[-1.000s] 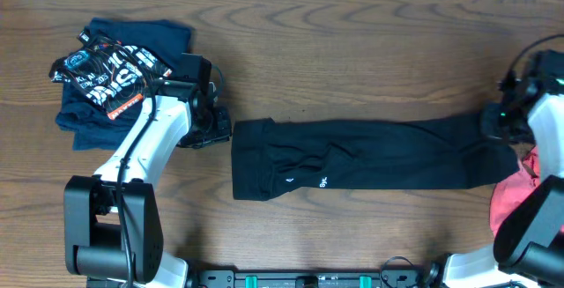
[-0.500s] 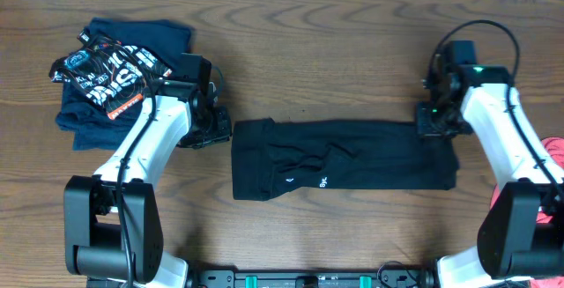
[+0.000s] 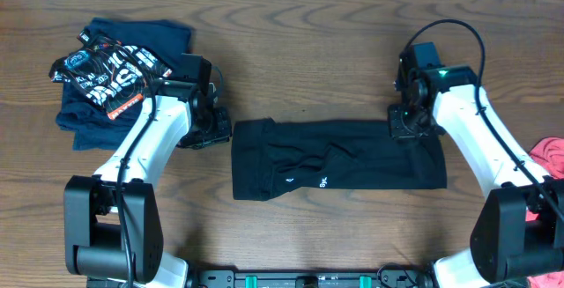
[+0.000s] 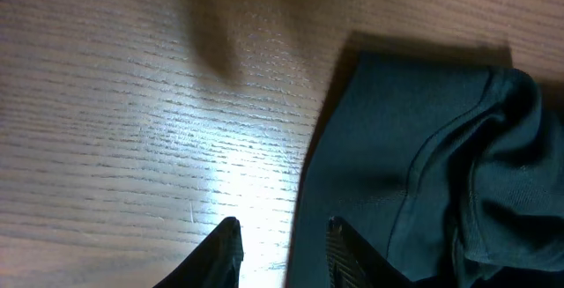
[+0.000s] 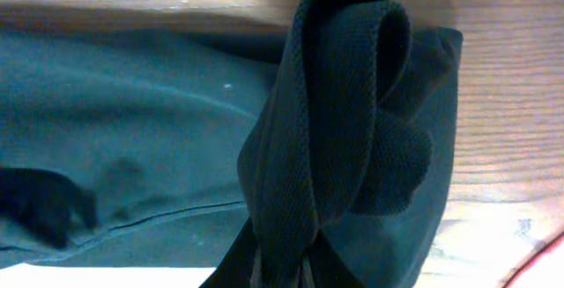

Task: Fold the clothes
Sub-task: 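Fold the strip's right end leftward over itself with the right gripper, then grasp the folded black strip's left and right ends with both grippers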

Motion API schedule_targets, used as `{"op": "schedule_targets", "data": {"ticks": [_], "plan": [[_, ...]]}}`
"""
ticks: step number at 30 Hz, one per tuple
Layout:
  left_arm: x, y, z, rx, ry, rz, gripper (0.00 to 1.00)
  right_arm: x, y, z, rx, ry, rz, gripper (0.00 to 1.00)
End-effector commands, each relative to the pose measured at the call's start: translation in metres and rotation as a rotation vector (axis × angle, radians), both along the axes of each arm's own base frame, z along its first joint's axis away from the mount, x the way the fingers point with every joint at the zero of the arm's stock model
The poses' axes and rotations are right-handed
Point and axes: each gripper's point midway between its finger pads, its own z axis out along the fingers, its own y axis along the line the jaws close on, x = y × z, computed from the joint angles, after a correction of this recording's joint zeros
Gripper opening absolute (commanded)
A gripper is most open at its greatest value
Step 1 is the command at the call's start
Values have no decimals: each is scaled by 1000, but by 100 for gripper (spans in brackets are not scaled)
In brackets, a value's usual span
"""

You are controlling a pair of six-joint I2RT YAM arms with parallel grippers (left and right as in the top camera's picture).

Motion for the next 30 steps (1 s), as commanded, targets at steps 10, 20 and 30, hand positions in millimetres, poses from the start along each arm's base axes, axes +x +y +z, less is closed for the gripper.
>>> {"op": "schedule_targets", "data": {"ticks": [10,20,30], "plan": [[5,0,11,-2,-33,-8,34,-9,47,1,208,34,70,43],[5,0,11,-2,-33,-8,34,-7,-19,2,-136,1,-100,46],[5,0,11,-2,-33,-8,34,-26,-38,-12,-235,24,-221,35]]}}
